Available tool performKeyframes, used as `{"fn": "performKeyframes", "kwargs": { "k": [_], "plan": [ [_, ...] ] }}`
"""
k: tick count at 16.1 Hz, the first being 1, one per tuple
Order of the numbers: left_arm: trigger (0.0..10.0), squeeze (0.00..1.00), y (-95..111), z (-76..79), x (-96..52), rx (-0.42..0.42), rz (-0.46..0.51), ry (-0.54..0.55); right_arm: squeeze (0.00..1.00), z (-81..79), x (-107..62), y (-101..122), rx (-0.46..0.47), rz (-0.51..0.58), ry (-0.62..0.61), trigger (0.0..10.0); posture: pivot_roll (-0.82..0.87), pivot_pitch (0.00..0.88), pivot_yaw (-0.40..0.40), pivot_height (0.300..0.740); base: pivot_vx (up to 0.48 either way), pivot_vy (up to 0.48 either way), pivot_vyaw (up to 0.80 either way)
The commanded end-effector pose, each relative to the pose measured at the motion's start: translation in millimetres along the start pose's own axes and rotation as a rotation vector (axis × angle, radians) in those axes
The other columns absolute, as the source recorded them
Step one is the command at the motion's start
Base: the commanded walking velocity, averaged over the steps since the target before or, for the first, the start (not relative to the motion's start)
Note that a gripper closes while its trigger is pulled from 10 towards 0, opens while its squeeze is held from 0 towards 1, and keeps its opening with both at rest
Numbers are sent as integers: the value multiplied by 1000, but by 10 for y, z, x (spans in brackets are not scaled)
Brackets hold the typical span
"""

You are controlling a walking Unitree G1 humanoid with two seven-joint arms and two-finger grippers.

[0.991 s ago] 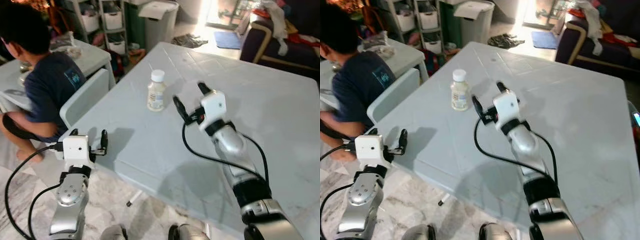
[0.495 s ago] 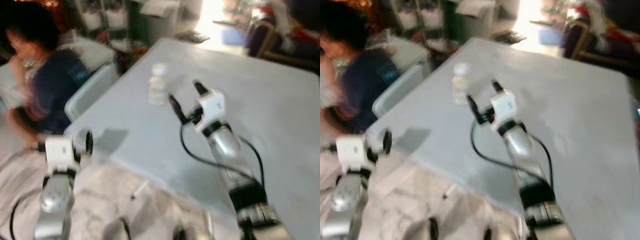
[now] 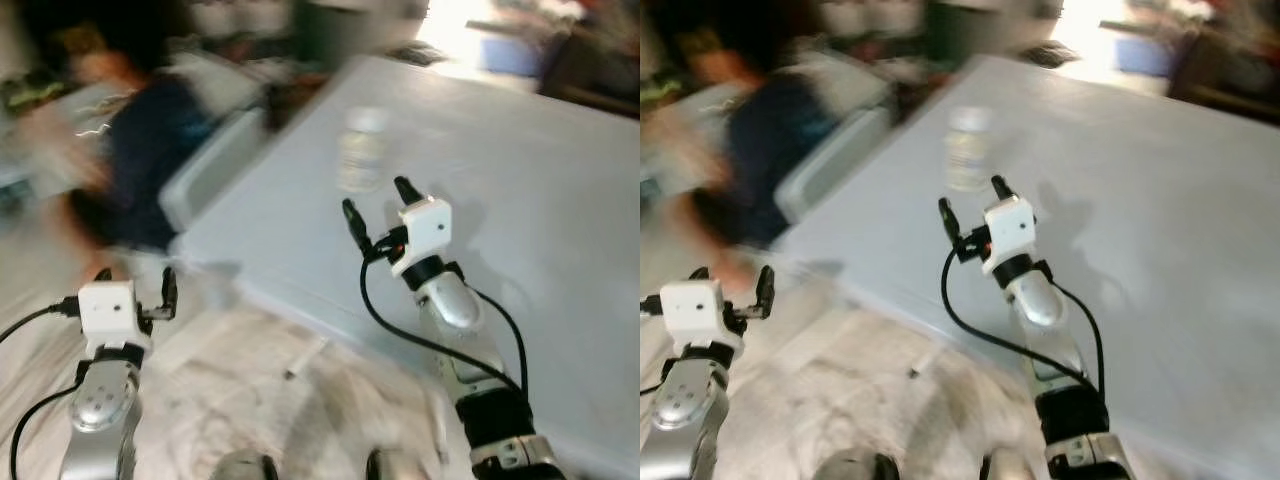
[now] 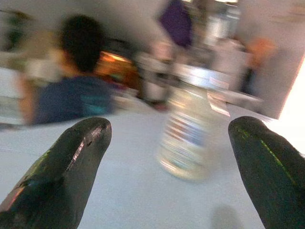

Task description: Restocking fridge

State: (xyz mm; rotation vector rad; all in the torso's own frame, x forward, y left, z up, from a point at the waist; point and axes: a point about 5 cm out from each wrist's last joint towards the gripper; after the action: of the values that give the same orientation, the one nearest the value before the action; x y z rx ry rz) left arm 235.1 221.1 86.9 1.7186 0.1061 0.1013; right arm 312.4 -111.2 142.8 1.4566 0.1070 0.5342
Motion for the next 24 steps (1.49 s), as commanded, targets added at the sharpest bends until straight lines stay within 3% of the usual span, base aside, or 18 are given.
{"fn": "performKeyframes", "kwargs": {
  "k": [1, 15, 24],
  "plan": [
    [10000, 0, -11, 94, -3, -17, -5, -27, 0, 55, -41, 9, -12, -8, -24, 10000, 36, 73, -1, 735, 0, 428, -800],
    [10000, 0, 55, 212, 16, -52, 36, -89, 0, 36, -108, -15, -40, -35, -51, 10000, 34, 53, -6, 735, 37, 53, -75],
    [10000, 0, 52, 229, 23, -57, 38, -104, 0, 7, -71, -5, -54, -26, -40, 10000, 36, 69, -7, 735, 274, 0, -55]
  ]
}}
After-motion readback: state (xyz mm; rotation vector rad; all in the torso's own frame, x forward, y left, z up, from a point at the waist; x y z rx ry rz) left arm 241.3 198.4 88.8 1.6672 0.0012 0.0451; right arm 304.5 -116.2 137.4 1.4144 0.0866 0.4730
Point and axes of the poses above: a point about 5 cm out from each wrist's last joint towards the gripper, its own x axis pointing out of the wrist towards the gripper, its own y axis along the axis of the wrist's last joint, z = x × y, and after that the axes turned 2 degrees about x, right-handed
